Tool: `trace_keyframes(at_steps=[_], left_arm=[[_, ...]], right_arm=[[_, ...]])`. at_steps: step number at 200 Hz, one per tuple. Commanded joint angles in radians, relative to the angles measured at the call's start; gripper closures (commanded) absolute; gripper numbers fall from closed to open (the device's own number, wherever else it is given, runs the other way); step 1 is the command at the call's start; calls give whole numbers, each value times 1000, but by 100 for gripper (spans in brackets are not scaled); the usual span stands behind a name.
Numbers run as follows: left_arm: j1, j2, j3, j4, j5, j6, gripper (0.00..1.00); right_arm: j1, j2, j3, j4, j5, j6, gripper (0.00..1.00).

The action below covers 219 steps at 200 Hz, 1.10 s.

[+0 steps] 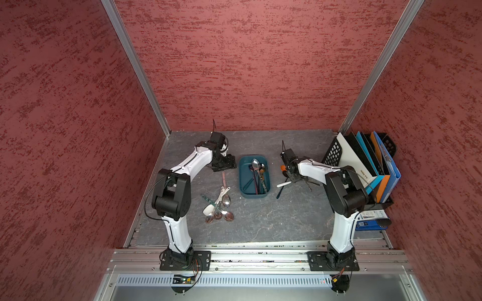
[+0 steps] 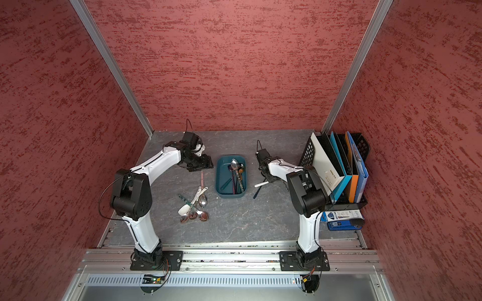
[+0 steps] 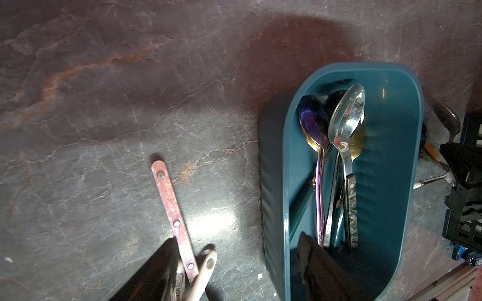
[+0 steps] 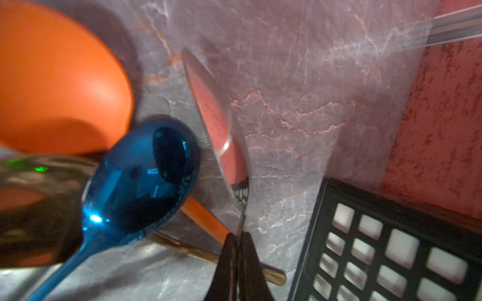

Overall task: Put the spoon into the storage box
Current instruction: Pick up the spoon from the center of the board.

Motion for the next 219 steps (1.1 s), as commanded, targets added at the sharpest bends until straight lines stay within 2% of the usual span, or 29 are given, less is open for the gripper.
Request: trace_keyframes(at_steps=[1,32,56,81,110,122,150,183,219], left_arm=[[5,-34,-10,15,10,7,24],[5,-42,-14,18,12,6,25],[-2,-67,-33,45,59,39,24],[-50,-99,-43,61,138,161,24],[-144,-97,-24,14,125,309,23],[-177,-93,-24,17,122,337,23],[-217,-82,-23,42,116,336,23],[-231,-106,-49,64,86,311,23],[-232,-139,-85,70,65,293,23]], right_arm=[[11,-69,-22,85,-36,99,99],[11,-91,-25,115,-21,157,99],[10,-123,-30,140,-73,153,99],[10,-107,-5,94,-140,147,99],[10,-96,28,11,-153,159,100],[11,-112,32,37,-161,169,100],[11,-71,124,85,-255,244,100],[11,-5,167,171,-467,390,100],[11,-16,97,262,-493,408,100]])
